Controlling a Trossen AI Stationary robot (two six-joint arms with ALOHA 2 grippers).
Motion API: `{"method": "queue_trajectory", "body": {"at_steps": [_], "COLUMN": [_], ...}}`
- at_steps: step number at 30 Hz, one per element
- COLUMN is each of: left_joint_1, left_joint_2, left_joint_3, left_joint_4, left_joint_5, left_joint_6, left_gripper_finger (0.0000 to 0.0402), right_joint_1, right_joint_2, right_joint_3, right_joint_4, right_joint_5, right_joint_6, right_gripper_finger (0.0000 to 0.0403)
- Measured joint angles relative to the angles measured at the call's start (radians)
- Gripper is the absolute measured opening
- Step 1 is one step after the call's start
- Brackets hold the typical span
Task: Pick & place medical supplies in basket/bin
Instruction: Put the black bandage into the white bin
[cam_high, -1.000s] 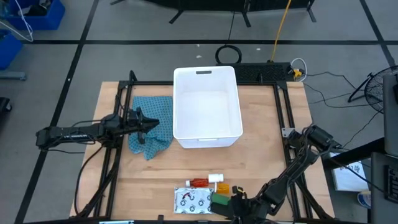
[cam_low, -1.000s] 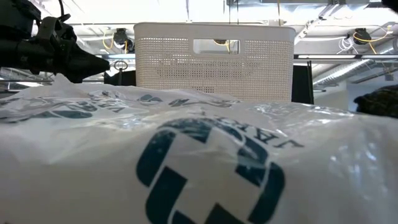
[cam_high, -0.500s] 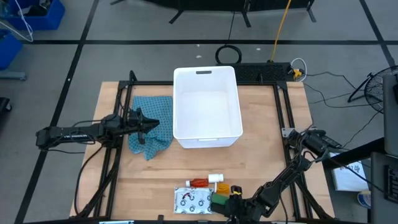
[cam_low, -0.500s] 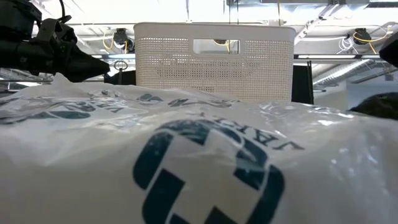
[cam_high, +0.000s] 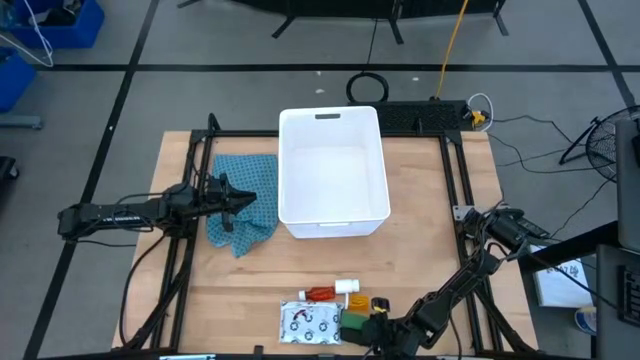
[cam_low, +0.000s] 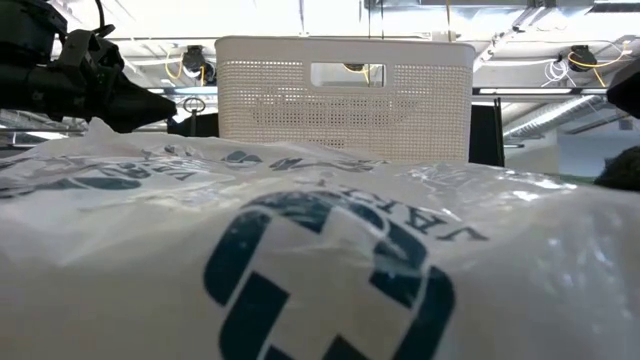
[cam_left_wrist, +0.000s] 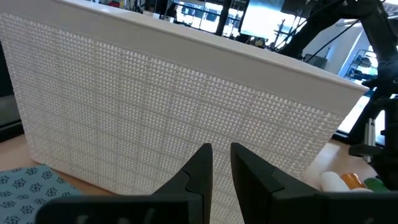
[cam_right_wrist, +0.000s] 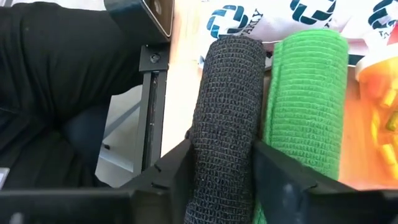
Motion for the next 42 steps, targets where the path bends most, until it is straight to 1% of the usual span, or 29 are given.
{"method": "queue_trajectory", "body": {"at_steps": [3,5,8,11,14,17,21,25,27,30,33,36,38,40,42], "left_joint_1": [0.000,0.000,0.000,0.000,0.000,0.000,0.000,0.000,0.000,0.000,0.000,0.000,0.000,0.000,0.000], "left_joint_2": [0.000,0.000,0.000,0.000,0.000,0.000,0.000,0.000,0.000,0.000,0.000,0.000,0.000,0.000,0.000], "left_joint_3": [0.000,0.000,0.000,0.000,0.000,0.000,0.000,0.000,0.000,0.000,0.000,0.000,0.000,0.000,0.000], "left_joint_4": [0.000,0.000,0.000,0.000,0.000,0.000,0.005,0.007,0.007,0.007,0.006,0.005,0.004,0.002,-0.002], "left_joint_5": [0.000,0.000,0.000,0.000,0.000,0.000,-0.001,-0.001,-0.001,-0.001,-0.002,-0.002,-0.002,-0.002,-0.002], "left_joint_6": [0.001,0.001,0.001,0.001,0.001,0.001,0.001,0.002,0.010,0.025,0.039,0.042,0.042,0.042,0.042], "left_gripper_finger": [0.0063,0.0063,0.0063,0.0063,0.0063,0.0063,0.0063,0.0063,0.0063,0.0063,0.0063,0.0063,0.0063,0.0063,0.0063], "right_joint_1": [0.002,0.002,0.003,0.002,0.002,0.003,0.001,0.002,0.000,-0.024,-0.067,-0.125,-0.161,-0.189,-0.205], "right_joint_2": [0.002,0.002,0.000,-0.022,-0.071,-0.141,-0.240,-0.369,-0.444,-0.564,-0.701,-0.848,-0.940,-1.002,-1.040], "right_joint_3": [-0.001,-0.002,-0.002,-0.005,-0.009,-0.006,-0.006,-0.013,-0.041,-0.124,-0.271,-0.461,-0.590,-0.693,-0.769], "right_joint_4": [0.000,0.000,0.001,0.002,-0.006,-0.004,-0.011,-0.022,-0.024,0.042,0.171,0.324,0.460,0.588,0.667], "right_joint_5": [0.037,0.043,0.057,0.050,0.050,0.096,0.151,0.222,0.225,0.220,0.173,0.091,0.060,0.032,0.008], "right_joint_6": [0.000,-0.007,-0.012,-0.035,-0.066,-0.107,-0.253,-0.496,-0.620,-0.770,-0.865,-0.875,-0.868,-0.879,-0.916], "right_gripper_finger": [0.0094,0.0068,0.0040,0.0040,0.0040,0.0048,0.0051,0.0048,0.0047,0.0047,0.0047,0.0047,0.0047,0.0047,0.0047]}}
